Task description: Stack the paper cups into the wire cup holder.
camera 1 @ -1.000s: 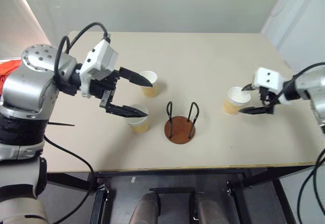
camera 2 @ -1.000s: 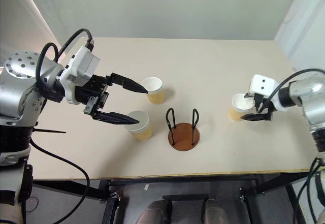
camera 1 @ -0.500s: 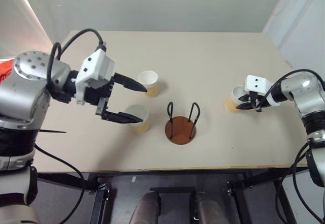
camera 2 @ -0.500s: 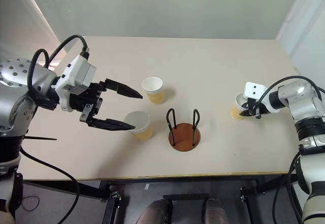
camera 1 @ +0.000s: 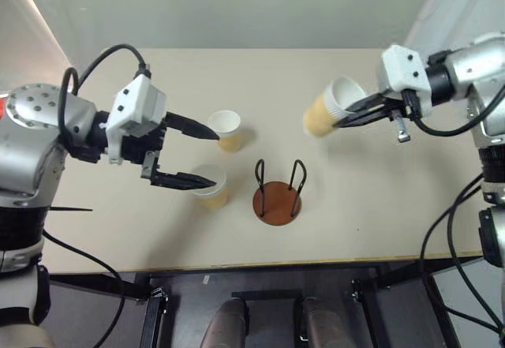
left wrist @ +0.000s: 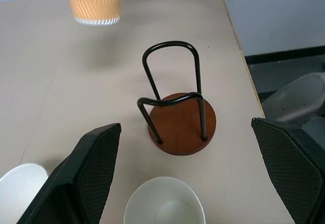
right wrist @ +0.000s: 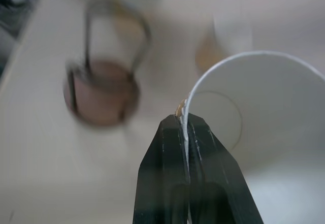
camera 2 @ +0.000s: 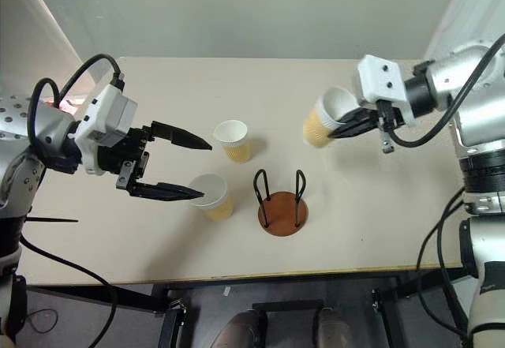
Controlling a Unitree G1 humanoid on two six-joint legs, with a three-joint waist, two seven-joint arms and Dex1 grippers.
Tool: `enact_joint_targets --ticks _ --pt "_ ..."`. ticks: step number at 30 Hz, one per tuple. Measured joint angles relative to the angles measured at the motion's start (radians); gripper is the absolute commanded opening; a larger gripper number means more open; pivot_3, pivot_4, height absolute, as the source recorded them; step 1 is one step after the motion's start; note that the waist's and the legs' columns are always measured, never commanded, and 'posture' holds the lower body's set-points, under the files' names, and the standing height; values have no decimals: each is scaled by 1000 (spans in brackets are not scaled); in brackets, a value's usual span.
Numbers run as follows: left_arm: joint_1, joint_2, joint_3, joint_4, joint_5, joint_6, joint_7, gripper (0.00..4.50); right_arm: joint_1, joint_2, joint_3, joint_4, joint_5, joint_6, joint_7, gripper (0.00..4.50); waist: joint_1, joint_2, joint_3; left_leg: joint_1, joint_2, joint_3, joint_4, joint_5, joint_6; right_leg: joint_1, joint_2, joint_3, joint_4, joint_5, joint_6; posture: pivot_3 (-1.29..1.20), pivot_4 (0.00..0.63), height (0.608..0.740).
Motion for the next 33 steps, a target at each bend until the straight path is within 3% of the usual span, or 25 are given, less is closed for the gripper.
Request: enact_joint_targets --ticks 5,17,20,26,31,33 --pt "38 27 45 -5 -19 0 -3 4500 40 78 71 -88 25 32 0 33 2 0 0 -1 0 0 1 0 0 0 0 0 0 0 0 0 150 740" --pt "155 71 128 -73 -70 43 22 4500 96 71 117 -167 48 55 1 33 2 0 0 2 -1 0 1 1 -1 -1 0 1 7 -3 -5 0 150 740" --pt "156 77 128 -74 -70 44 27 4500 96 78 126 -167 41 54 1 648 1 0 0 2 -1 0 1 2 -2 -2 0 1 10 -3 -5 0 150 740" --pt "136 84 111 -62 -50 39 38 4500 96 80 130 -179 31 70 0 2715 1 0 0 3 -1 0 1 3 -3 -3 0 1 13 -4 -7 0 150 740" --pt "125 123 1 -27 59 -47 1 4500 97 102 118 -199 57 110 -7 4437 0 0 0 3 -1 0 1 3 -3 -3 0 1 13 -5 -8 0 150 740" --pt "106 126 -71 22 135 -101 -29 4500 97 135 68 -201 104 160 -45 4437 1 0 0 2 0 0 1 3 -3 -4 0 1 13 -5 -9 0 150 740"
